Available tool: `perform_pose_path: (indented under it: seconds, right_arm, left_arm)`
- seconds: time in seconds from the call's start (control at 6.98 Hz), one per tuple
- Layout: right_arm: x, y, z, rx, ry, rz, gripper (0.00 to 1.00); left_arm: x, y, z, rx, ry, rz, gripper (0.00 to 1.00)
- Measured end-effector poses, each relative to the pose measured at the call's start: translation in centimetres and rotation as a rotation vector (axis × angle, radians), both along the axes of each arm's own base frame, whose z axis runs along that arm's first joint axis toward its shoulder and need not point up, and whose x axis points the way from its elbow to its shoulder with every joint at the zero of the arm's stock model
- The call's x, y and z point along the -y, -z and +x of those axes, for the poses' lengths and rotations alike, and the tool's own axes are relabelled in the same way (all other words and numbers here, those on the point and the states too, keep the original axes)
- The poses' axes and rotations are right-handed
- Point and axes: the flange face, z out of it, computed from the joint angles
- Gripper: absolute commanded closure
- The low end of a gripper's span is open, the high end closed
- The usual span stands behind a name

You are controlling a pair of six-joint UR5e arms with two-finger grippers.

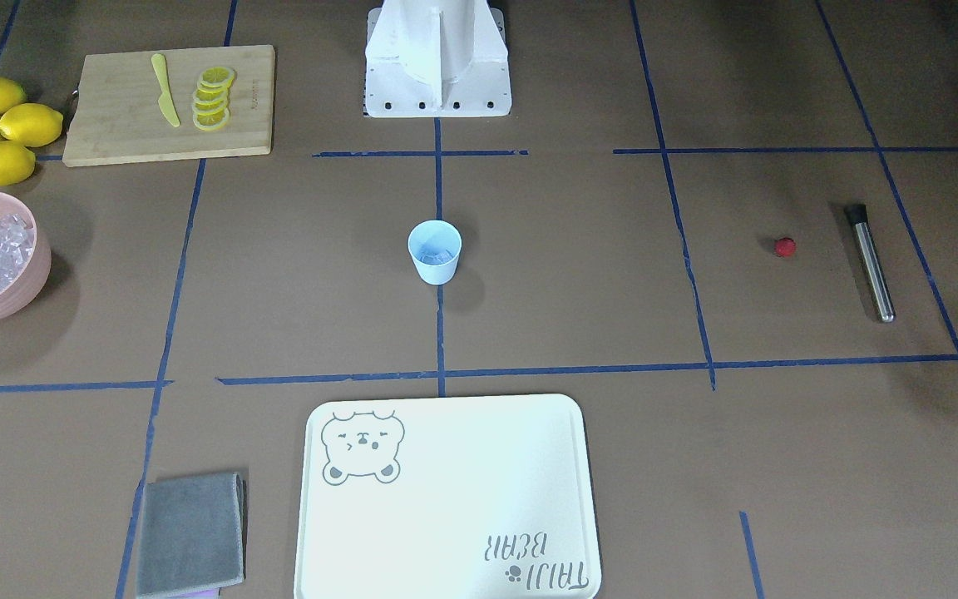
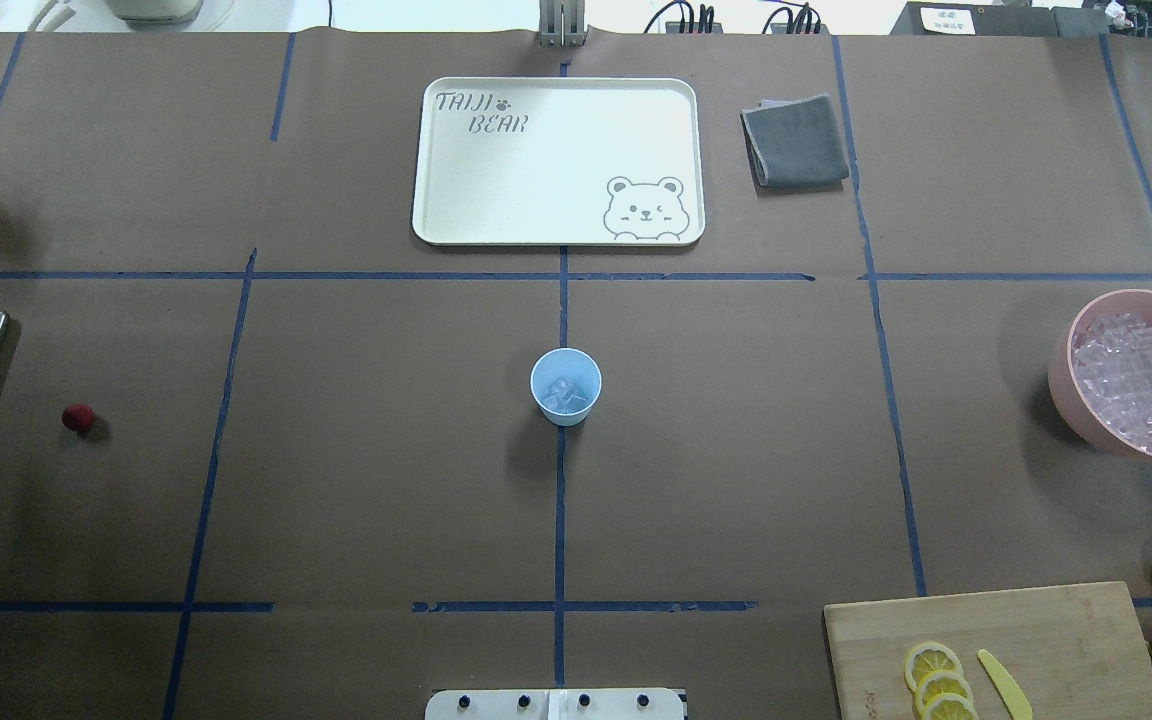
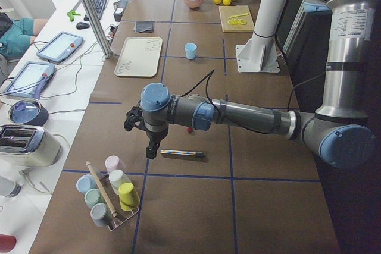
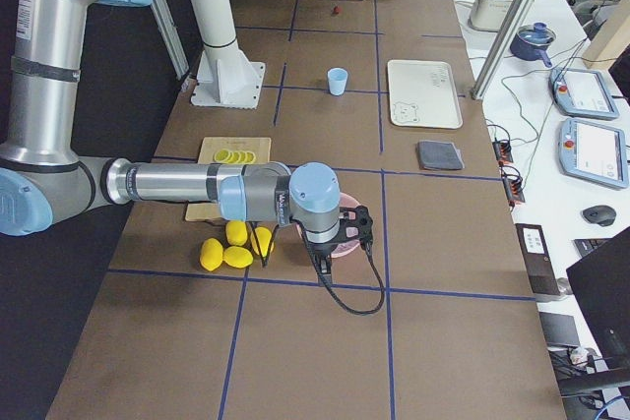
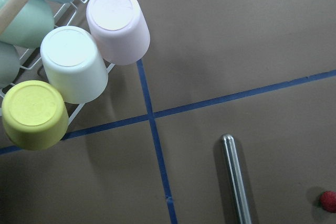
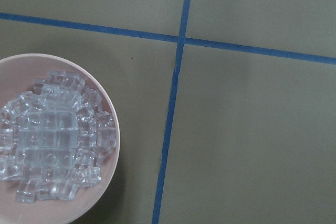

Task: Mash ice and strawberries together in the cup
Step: 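Move the left gripper toward the red strawberry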

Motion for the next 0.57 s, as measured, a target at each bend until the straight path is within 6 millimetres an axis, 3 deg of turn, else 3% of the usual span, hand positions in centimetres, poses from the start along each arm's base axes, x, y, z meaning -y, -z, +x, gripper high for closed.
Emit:
perform_pose_path:
  seconds: [0.14, 0.29, 0.57]
  right_arm:
    - [0.0, 0.0, 0.0, 0.001, -0.005, -0.007, 0.01]
    - [0.0, 0.0, 0.0, 0.004, -0.011, -0.011, 0.01]
    - [0.1, 0.1, 0.0, 0.009, -0.015, -0.012, 0.01]
  left_arm:
    - [-0.1, 1.2, 1.2, -0.010, -0.011, 0.012, 0.00]
    - [-0.3, 2.4, 4.0, -0.023, -0.016, -0.019, 0.00]
    - [-2.9, 4.7, 11.2, -0.047, 0.037, -0.146, 0.00]
